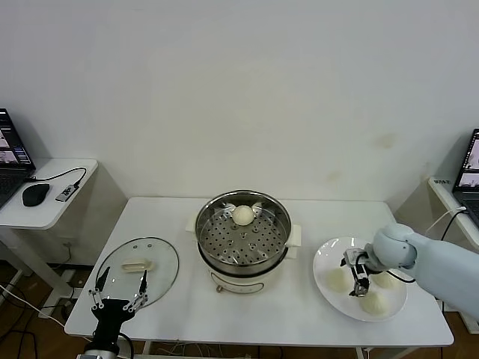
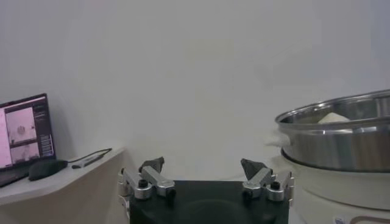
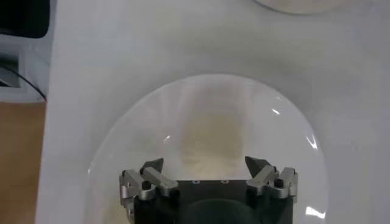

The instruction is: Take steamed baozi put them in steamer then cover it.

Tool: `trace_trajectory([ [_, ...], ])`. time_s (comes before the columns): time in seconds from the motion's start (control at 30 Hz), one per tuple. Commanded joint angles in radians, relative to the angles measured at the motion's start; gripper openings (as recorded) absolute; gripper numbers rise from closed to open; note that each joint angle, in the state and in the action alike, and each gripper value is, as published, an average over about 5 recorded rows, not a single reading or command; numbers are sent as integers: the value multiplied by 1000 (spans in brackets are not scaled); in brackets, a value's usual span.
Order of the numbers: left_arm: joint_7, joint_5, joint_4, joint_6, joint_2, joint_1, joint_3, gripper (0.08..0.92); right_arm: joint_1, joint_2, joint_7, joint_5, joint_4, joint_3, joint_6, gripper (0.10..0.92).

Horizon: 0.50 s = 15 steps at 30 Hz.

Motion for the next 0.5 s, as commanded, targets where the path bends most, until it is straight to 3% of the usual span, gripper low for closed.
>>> trace_trajectory([
  [0.03,0,4,2,-2,0,-1,0,823,-49,30,10,-8,-38,47,3,822],
  [0.5,1,5,3,-3,-1,-1,1,823,-31,24,-17,4,-26,44,-9,645],
])
